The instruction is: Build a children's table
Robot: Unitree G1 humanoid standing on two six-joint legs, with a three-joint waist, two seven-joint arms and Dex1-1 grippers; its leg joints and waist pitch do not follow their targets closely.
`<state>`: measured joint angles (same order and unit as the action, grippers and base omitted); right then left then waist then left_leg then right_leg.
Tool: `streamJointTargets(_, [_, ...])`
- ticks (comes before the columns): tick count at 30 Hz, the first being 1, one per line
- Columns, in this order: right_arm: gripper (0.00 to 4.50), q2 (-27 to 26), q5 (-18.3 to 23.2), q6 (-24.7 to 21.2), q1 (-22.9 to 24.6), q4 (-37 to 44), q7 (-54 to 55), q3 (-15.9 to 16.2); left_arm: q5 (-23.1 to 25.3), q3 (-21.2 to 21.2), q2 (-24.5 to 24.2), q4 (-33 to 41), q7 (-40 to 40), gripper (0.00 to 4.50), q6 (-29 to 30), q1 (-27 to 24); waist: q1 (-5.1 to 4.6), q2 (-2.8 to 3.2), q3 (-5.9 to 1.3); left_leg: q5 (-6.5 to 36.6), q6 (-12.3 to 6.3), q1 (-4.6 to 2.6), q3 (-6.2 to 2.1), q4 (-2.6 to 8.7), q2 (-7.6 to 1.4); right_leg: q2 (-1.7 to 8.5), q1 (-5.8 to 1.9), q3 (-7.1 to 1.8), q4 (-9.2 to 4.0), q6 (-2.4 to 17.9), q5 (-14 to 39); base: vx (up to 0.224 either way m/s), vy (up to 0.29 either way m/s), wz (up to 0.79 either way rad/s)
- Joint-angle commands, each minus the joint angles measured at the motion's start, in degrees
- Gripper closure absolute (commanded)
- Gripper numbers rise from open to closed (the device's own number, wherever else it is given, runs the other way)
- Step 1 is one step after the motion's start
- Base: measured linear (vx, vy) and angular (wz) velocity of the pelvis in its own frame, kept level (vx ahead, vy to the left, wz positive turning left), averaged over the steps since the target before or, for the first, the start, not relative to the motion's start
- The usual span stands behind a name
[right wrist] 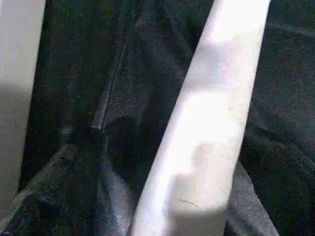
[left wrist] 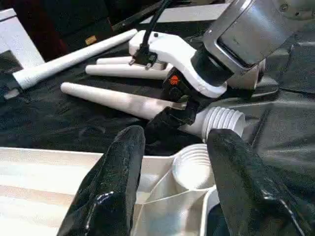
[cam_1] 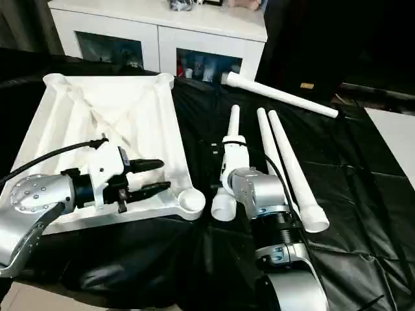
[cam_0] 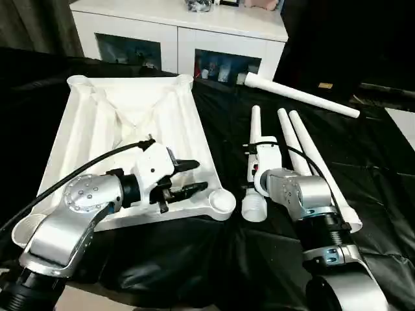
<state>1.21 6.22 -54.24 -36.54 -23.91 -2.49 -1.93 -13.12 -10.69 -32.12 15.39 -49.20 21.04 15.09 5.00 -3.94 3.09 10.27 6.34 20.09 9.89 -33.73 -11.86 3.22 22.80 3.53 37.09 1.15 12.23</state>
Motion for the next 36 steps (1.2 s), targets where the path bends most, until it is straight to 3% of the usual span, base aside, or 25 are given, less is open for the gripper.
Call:
streamJointTargets(1, [0.00,0.4,-0.8,0.7,1.4,-0.1,-0.3,0.6,0.5,-0.7,-0.4,1.0,0.0,2.11,0.5,-0.3,-0.15,1.26,-3.32,10.1,4.76,-0.52,-0.13,4.04,-0.98,3.79,-2.57,-3.26,-4.38,5.8,7.3,0.000,0.000,0.00])
streamJointTargets(3, [0.00,0.6,-1.4,2.3,1.6,0.7,-0.6,1.4,0.6,-0.7,-0.4,1.0,0.1,2.11,0.6,-0.3,-0.10,1.27,-3.36,10.1,4.84,-0.43,-0.17,4.02,-1.00,3.88,-2.60,-3.25,-4.43,5.6,7.6,0.000,0.000,0.00])
streamJointTargets(4, [0.00,0.5,-1.4,9.5,3.0,4.2,-2.3,2.3,0.5,-0.5,-0.6,1.2,0.3,2.11,0.7,-0.5,-0.10,1.34,-3.36,10.2,4.81,-0.38,-0.20,4.04,-1.01,3.89,-2.60,-3.22,-4.44,5.5,7.7,0.000,0.000,0.00])
streamJointTargets(8, [0.00,1.4,-3.0,17.2,5.4,10.5,-2.6,4.4,-2.3,2.2,1.4,1.9,2.0,2.11,1.5,-1.3,-0.17,1.38,-3.40,9.1,4.32,-0.17,-0.19,3.97,-1.00,3.70,-2.76,-3.20,-4.26,5.8,5.9,0.000,0.000,0.00])
streamJointTargets(11, [0.00,1.3,-0.9,15.7,8.3,19.0,-3.1,2.8,-5.6,7.5,5.8,1.5,7.3,2.11,2.2,-2.1,-0.10,1.32,-3.26,9.8,3.97,-0.25,-0.09,3.85,-1.02,3.58,-2.79,-3.33,-4.34,5.9,5.2,0.000,0.000,0.00])
streamJointTargets(16, [0.00,1.1,1.3,19.8,13.1,28.4,-5.4,1.7,-3.0,12.2,10.5,-1.3,17.7,2.11,1.9,-3.4,-0.17,1.20,-3.20,11.7,2.78,-0.29,-0.21,3.88,-1.00,3.52,-2.62,-3.33,-5.00,4.0,8.3,0.000,0.000,0.00])
streamJointTargets(17, [0.00,1.2,1.6,20.5,13.9,29.2,-5.9,1.6,-2.6,12.5,11.0,-1.5,18.6,2.11,1.2,-4.0,-0.25,1.45,-3.20,11.8,2.71,-0.17,-0.27,3.92,-0.95,3.49,-2.68,-3.30,-4.94,3.9,8.6,0.000,0.000,0.00])
streamJointTargets(19, [0.00,1.3,1.4,21.1,14.4,29.5,-6.0,1.7,-2.4,12.3,11.2,-1.3,18.9,2.11,0.7,-4.5,-0.19,1.24,-3.21,12.1,2.42,-0.25,-0.28,3.94,-0.89,3.43,-2.49,-3.28,-5.18,3.5,9.9,0.000,0.000,0.00])
streamJointTargets(21, [0.00,1.3,1.1,22.1,16.2,29.9,-5.0,1.5,0.4,12.4,13.7,-1.3,23.7,2.11,-1.1,-5.7,-0.26,1.76,-3.03,13.0,2.68,-0.26,-0.38,4.05,-1.06,3.44,-2.29,-3.29,-5.35,3.7,10.7,0.000,0.000,0.00])
streamJointTargets(23, [0.00,0.7,1.0,22.0,16.7,30.4,-3.7,0.8,4.3,12.9,16.0,-2.1,31.2,2.11,0.8,-5.6,-0.43,1.57,-3.13,14.0,2.63,-0.30,-0.39,4.01,-1.09,3.30,-2.38,-3.28,-5.42,3.6,10.8,0.000,0.000,0.00])
streamJointTargets(24, [0.00,0.7,1.0,22.0,16.7,30.4,-3.7,0.8,4.3,12.9,16.0,-2.1,31.2,2.11,0.8,-5.6,-0.42,1.42,-3.16,13.9,2.49,-0.22,-0.46,3.96,-0.98,3.35,-2.47,-3.26,-5.41,3.5,11.1,0.000,0.000,0.00])
streamJointTargets(25, [0.00,1.2,-0.2,23.6,17.5,30.6,-2.9,0.8,5.1,15.1,19.9,-1.3,37.1,2.11,-0.7,-6.0,-0.51,1.19,-3.04,14.1,2.43,-0.05,-0.44,4.00,-1.06,3.38,-2.54,-3.27,-5.54,3.2,12.3,0.000,0.000,0.00])
streamJointTargets(27, [0.00,1.4,-0.4,24.2,17.8,30.7,-2.9,0.8,5.1,15.5,20.7,-1.0,38.0,2.11,-1.6,-6.1,-0.26,1.15,-3.05,13.9,2.16,-0.12,-0.44,3.85,-0.91,3.52,-2.44,-3.26,-5.84,2.7,13.7,0.000,0.000,0.00])
streamJointTargets(28, [0.00,2.0,-0.6,25.8,19.1,31.0,-4.1,1.4,6.3,14.9,21.0,-0.5,39.6,2.11,-0.3,-6.6,-0.34,0.74,-3.09,14.1,1.83,-0.03,-0.44,3.85,-0.96,3.41,-2.39,-3.22,-5.84,2.2,14.0,0.000,0.000,0.00])
streamJointTargets(30, [0.00,2.4,-0.4,27.2,20.8,31.5,-5.7,2.5,8.9,13.6,20.7,-1.1,40.6,2.11,-2.1,-7.3,-0.23,0.76,-3.06,13.7,1.22,0.02,-0.49,3.84,-0.99,3.43,-2.30,-3.24,-5.90,1.6,13.6,0.000,0.000,0.00])
streamJointTargets(33, [0.00,2.4,-0.7,27.4,21.2,32.0,-5.8,3.5,8.9,13.7,21.5,-1.8,41.4,2.11,-1.2,-7.3,-0.28,0.76,-3.18,12.6,0.81,0.15,-0.52,3.78,-0.97,3.39,-2.32,-3.20,-5.58,2.3,11.5,0.000,0.000,0.00])
streamJointTargets(36, [0.00,2.0,-1.0,27.2,21.0,32.0,-5.1,4.1,7.0,14.2,22.3,-1.3,41.4,2.11,2.0,-6.8,-0.42,0.72,-3.04,13.6,0.84,0.10,-0.47,3.76,-0.93,3.42,-2.13,-3.17,-5.72,2.7,13.1,0.000,0.000,0.00])
